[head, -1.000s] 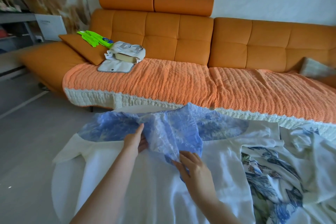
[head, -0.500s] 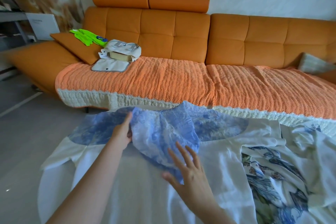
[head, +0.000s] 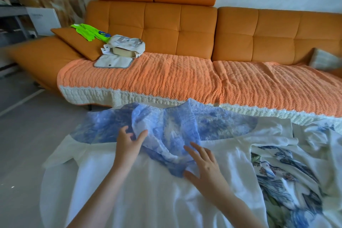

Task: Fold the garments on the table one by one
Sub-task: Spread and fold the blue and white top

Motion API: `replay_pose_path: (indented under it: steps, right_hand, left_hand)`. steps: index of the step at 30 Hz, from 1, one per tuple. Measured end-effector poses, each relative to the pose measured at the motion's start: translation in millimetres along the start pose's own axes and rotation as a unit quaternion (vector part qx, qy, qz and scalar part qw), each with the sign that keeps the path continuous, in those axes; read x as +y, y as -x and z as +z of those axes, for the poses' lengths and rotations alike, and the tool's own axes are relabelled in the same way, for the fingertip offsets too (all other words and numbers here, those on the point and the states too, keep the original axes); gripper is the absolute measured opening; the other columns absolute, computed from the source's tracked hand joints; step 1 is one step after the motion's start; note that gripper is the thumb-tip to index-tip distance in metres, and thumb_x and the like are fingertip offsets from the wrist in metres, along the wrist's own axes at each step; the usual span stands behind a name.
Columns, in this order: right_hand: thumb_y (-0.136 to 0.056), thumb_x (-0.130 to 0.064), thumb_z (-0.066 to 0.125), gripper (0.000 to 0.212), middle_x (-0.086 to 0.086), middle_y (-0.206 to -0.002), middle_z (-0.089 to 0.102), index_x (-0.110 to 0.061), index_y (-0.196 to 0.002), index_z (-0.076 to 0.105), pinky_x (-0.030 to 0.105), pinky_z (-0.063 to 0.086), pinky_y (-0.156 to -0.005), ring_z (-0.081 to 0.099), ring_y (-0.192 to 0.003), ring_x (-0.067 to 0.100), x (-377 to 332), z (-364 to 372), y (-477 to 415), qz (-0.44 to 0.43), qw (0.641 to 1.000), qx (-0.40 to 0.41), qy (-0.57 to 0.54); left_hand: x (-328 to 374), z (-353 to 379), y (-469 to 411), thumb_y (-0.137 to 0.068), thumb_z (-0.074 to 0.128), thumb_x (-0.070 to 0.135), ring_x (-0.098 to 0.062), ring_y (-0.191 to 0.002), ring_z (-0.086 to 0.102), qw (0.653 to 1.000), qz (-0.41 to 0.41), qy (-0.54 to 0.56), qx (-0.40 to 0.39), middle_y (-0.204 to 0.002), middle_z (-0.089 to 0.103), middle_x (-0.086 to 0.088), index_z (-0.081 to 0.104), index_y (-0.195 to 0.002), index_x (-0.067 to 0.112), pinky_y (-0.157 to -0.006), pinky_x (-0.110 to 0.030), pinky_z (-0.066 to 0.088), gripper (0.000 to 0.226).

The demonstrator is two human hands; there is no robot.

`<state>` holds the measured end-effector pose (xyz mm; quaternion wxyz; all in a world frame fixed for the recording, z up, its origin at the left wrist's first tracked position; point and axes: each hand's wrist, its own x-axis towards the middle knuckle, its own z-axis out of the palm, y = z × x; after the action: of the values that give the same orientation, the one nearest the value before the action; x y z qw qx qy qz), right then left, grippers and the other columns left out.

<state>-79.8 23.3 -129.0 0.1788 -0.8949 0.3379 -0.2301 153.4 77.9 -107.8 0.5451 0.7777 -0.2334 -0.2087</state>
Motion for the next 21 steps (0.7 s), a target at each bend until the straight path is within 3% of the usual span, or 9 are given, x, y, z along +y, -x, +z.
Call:
replay_pose_path:
  steps: [2, 5, 7, 9, 11, 13, 15, 17, 21]
  right_hand:
    - [-0.062, -0.023, 0.081, 0.038, -0.007, -0.118, 0.063, -0.026, -0.099, 0.070, 0.031, 0.050, -0.089, 0.040, -0.109, 0.011, 4.3, 7.5, -0.8, -0.038, 0.997, 0.053, 0.035]
    - [-0.057, -0.013, 0.084, 0.024, -0.012, -0.091, 0.068, -0.025, -0.068, 0.066, 0.019, 0.051, -0.070, 0.052, -0.098, 0.009, -12.6, 5.8, -8.7, -0.035, 0.995, 0.089, 0.023]
    - [-0.065, -0.018, 0.076, 0.014, -0.012, -0.097, 0.069, -0.025, -0.066, 0.063, 0.019, 0.046, -0.080, 0.057, -0.103, 0.010, -23.8, 2.8, -12.5, -0.066, 0.992, 0.104, 0.011]
    - [-0.068, -0.030, 0.063, 0.003, -0.011, -0.102, 0.070, -0.029, -0.068, 0.066, 0.020, 0.038, -0.092, 0.063, -0.104, 0.014, -24.2, 6.3, -9.2, -0.098, 0.992, 0.073, 0.037]
    - [-0.075, -0.043, 0.050, 0.024, -0.008, -0.117, 0.066, -0.033, -0.083, 0.071, 0.022, 0.029, -0.103, 0.059, -0.115, 0.015, -16.1, 9.0, -6.3, -0.072, 0.997, 0.036, 0.009]
    - [-0.082, -0.066, 0.033, 0.058, -0.009, -0.141, 0.047, -0.031, -0.116, 0.065, 0.022, 0.017, -0.113, 0.034, -0.136, 0.010, -12.9, 0.9, -15.2, -0.015, 0.999, 0.031, -0.034]
    - [-0.074, -0.081, 0.001, 0.092, -0.014, -0.152, 0.016, -0.032, -0.142, 0.038, 0.024, 0.000, -0.115, 0.003, -0.142, 0.005, -12.2, -8.1, -32.8, 0.010, 1.000, 0.013, 0.004]
    - [-0.068, -0.078, -0.010, 0.094, -0.014, -0.154, -0.009, -0.033, -0.149, 0.009, 0.027, -0.014, -0.113, -0.019, -0.141, 0.010, -13.8, -7.2, -51.0, 0.017, 0.996, -0.042, 0.071]
    - [-0.042, -0.083, -0.035, 0.123, -0.002, -0.157, -0.014, -0.030, -0.149, -0.006, 0.034, -0.013, -0.113, -0.018, -0.144, 0.021, 4.7, 20.6, -59.0, 0.042, 0.975, -0.159, 0.152]
  left_hand:
    - [-9.0, -1.7, 6.2, -0.048, 0.079, 0.047, -0.026, -0.088, 0.066, 0.996, -0.069, 0.028, -0.058, -0.103, 0.067, -0.011, 0.049, -0.115, 0.003, -0.078, -0.040, 0.054, 0.085]
    - [-8.0, 2.8, 6.8, -0.060, 0.076, 0.020, -0.033, -0.087, 0.067, 0.989, -0.087, 0.095, -0.074, -0.097, 0.069, -0.016, 0.059, -0.105, 0.003, -0.073, -0.039, 0.055, 0.051]
    - [-3.0, 0.1, 2.2, -0.077, 0.067, 0.004, -0.036, -0.103, 0.061, 0.996, -0.049, 0.077, -0.024, -0.113, 0.063, -0.017, 0.052, -0.121, 0.004, -0.083, -0.041, 0.050, 0.046]
    - [-1.0, -6.9, 2.2, -0.084, 0.058, 0.000, -0.037, -0.121, 0.048, 0.995, 0.031, -0.094, 0.026, -0.131, 0.050, -0.020, 0.037, -0.139, 0.004, -0.097, -0.043, 0.039, 0.059]
    - [-0.2, -12.7, 11.8, -0.088, 0.057, 0.007, -0.039, -0.126, 0.041, 0.950, 0.189, -0.242, 0.063, -0.135, 0.046, -0.021, 0.034, -0.142, 0.003, -0.101, -0.046, 0.034, 0.058]
    - [2.2, -9.4, 22.4, -0.093, 0.043, 0.033, -0.038, -0.134, 0.033, 0.909, 0.308, -0.279, 0.022, -0.143, 0.042, -0.014, 0.039, -0.142, 0.012, -0.107, -0.049, 0.028, 0.054]
    - [2.0, 1.0, 25.5, -0.087, 0.009, 0.065, -0.021, -0.145, 0.002, 0.881, 0.333, -0.329, -0.074, -0.155, 0.014, 0.003, 0.030, -0.145, 0.028, -0.115, -0.039, 0.005, 0.072]
    - [-9.0, 10.7, 20.1, -0.070, -0.017, 0.080, -0.015, -0.144, -0.009, 0.862, 0.318, -0.372, -0.132, -0.151, -0.001, 0.010, 0.023, -0.146, 0.034, -0.114, -0.033, -0.005, 0.098]
    - [-45.2, 16.6, 16.5, -0.092, -0.003, 0.063, -0.039, -0.123, 0.050, 0.809, 0.281, -0.493, -0.154, -0.140, 0.042, -0.013, 0.057, -0.129, 0.022, -0.105, -0.044, 0.028, 0.081]
